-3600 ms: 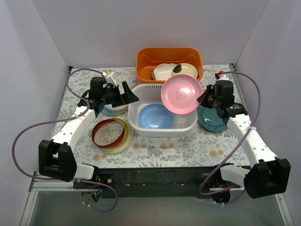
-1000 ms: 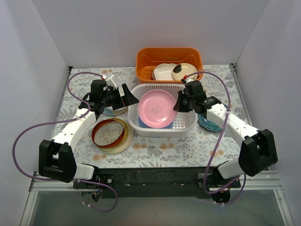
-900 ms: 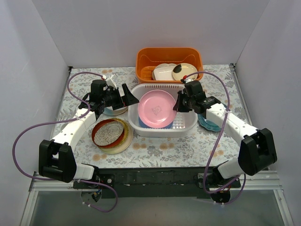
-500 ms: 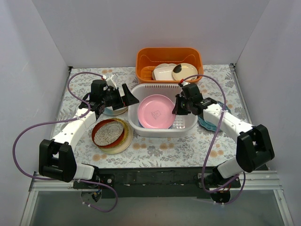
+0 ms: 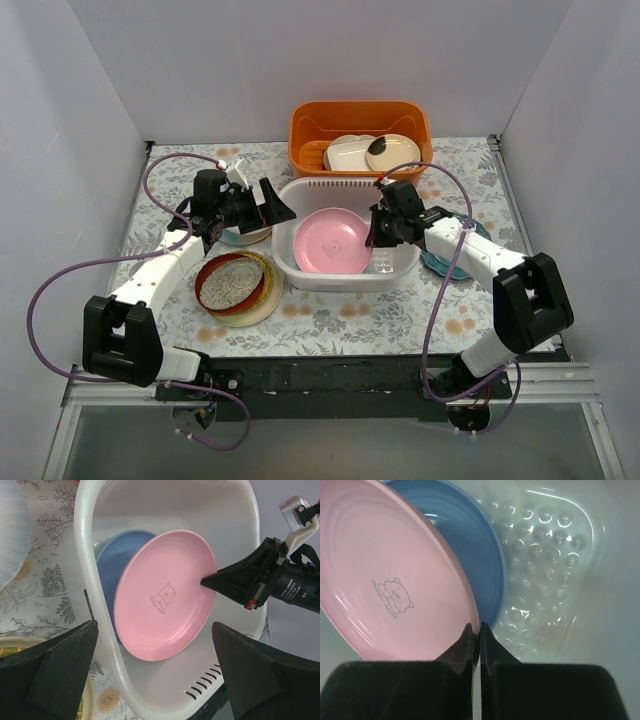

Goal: Place the plates into the plastic bin on the countertop
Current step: Place the plate in the plastic bin, then pick up the plate at the center of the board.

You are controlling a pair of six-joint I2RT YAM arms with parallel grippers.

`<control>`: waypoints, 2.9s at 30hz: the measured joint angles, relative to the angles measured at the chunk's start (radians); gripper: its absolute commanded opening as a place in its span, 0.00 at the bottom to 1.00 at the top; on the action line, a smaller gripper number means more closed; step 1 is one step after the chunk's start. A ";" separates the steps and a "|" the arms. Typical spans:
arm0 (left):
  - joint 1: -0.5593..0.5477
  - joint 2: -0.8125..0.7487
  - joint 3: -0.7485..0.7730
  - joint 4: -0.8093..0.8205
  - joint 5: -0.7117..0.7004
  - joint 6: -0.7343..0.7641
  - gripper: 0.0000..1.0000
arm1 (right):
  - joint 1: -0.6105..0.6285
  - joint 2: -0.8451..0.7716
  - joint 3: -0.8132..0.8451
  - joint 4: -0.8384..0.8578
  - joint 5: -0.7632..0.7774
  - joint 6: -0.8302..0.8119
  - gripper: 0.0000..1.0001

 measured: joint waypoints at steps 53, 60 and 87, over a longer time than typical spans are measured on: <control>0.000 0.014 -0.002 0.018 0.017 -0.007 0.98 | 0.060 -0.183 0.117 -0.071 0.149 -0.103 0.98; 0.000 0.014 -0.002 0.018 0.018 -0.007 0.98 | -0.073 -0.275 0.094 -0.072 0.122 -0.104 0.98; 0.000 0.011 -0.022 0.019 0.018 -0.009 0.98 | -0.527 -0.373 -0.097 -0.081 -0.112 -0.140 0.98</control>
